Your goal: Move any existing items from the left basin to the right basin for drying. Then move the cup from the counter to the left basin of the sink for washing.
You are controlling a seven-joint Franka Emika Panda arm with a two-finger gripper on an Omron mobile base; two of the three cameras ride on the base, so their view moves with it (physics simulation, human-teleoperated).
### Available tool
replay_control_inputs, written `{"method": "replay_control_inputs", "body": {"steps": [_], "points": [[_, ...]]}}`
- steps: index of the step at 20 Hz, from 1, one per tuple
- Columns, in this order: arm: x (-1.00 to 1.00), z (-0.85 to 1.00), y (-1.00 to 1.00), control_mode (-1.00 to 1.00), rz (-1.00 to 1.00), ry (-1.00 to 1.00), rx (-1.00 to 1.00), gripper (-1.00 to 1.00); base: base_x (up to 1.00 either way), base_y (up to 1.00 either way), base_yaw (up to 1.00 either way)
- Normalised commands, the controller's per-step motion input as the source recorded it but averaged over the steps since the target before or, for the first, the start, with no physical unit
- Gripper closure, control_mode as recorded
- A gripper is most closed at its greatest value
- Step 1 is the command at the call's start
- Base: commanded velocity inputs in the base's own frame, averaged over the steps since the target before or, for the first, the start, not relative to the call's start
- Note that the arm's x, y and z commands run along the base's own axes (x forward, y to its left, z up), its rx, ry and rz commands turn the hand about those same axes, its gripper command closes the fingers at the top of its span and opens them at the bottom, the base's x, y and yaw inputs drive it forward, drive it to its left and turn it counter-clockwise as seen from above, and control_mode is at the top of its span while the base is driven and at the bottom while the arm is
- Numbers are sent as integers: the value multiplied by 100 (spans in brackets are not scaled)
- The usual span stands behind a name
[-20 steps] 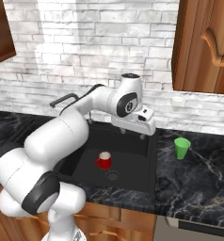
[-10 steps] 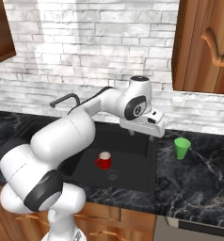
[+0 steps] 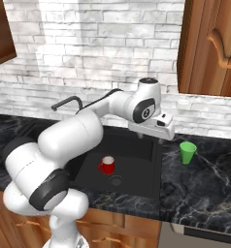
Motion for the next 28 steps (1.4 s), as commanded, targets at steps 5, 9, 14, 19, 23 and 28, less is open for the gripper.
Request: {"method": "replay_control_inputs", "body": {"steps": [5,9,14,19,23,28], "points": [[4,-11,-10,-100,0,-3,-2,-100,0,0,0],[3,-21,0,-100,0,-2,-6,-100,0,0,0],[3,-24,0,-100,0,-4,-7,-100,0,0,0],[2,-4,-1,-100,0,-4,-2,-100,0,0,0],[2,0,-1,-100,0,-4,-4,-100,0,0,0],[11,0,0,-100,0,-7,-7,-100,0,0,0]]}}
